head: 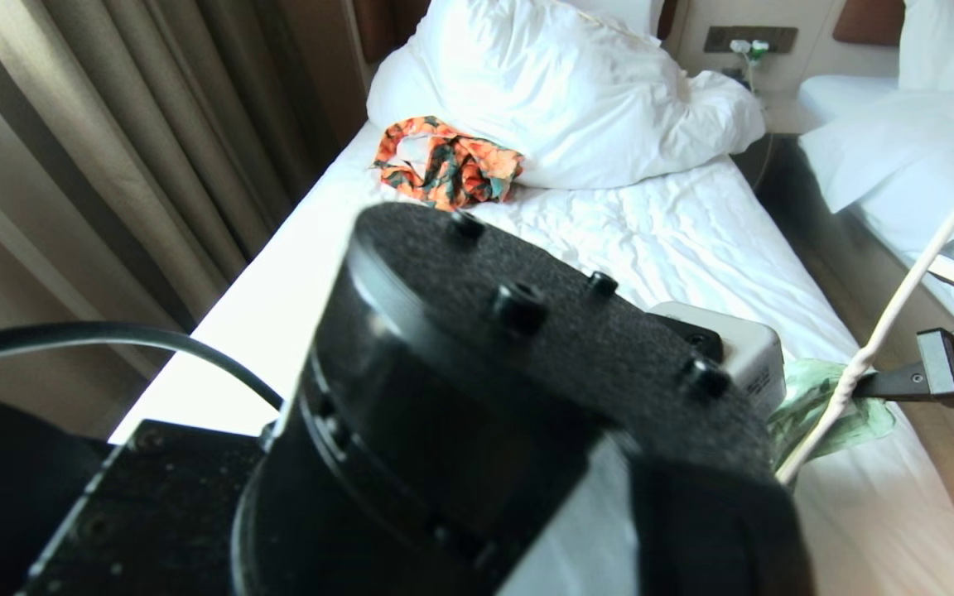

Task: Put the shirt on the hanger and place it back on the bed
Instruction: Hook the other side of the shirt onto the hanger

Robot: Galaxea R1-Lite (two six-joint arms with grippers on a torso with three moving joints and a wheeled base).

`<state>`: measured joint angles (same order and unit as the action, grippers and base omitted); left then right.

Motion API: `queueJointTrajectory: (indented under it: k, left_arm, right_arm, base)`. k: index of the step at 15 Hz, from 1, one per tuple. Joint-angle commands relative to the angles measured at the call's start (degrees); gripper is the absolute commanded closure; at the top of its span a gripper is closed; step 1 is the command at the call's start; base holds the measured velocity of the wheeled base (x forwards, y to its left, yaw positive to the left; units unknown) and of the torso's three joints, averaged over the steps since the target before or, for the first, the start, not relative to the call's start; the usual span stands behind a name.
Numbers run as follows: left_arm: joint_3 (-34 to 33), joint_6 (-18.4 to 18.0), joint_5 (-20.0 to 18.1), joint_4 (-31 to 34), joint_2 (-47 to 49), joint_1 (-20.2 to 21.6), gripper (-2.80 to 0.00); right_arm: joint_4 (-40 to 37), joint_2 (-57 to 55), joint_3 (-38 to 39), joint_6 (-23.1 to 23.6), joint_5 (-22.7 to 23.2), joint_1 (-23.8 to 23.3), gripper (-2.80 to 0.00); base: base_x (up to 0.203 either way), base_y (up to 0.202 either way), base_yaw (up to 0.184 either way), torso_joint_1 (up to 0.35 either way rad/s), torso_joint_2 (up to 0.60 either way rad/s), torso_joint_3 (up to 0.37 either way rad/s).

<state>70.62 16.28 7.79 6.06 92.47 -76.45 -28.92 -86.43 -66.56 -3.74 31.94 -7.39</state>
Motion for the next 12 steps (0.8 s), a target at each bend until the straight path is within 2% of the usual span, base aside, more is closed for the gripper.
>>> queueJointTrajectory:
  k: [1,8,12]
  left_arm:
    - [0.6,-0.4,0.4,0.3,-1.2,0.4,0.0]
    - [0.7,-1.1,0.7,0.5,-2.5,0.3,0.0]
    - [0.9,-3.5,2.6,0.6,-3.0,-0.2,0.0]
  right_arm:
    - [-1.9,-1.5,-1.5,0.2,-0.1,0.0,0.0]
    - [-3.3,-2.7,-2.9,0.2,-0.4,0.0,0.0]
    - [-7.8,-3.0,-6.9,0.2,-0.4,0.0,0.0]
  base:
    - [0.0,0.0,0.0,0.0,0.0,0.0]
    - [0.0,0.0,0.0,0.0,0.0,0.0]
    - [0.0,0.0,0.0,0.0,0.0,0.0]
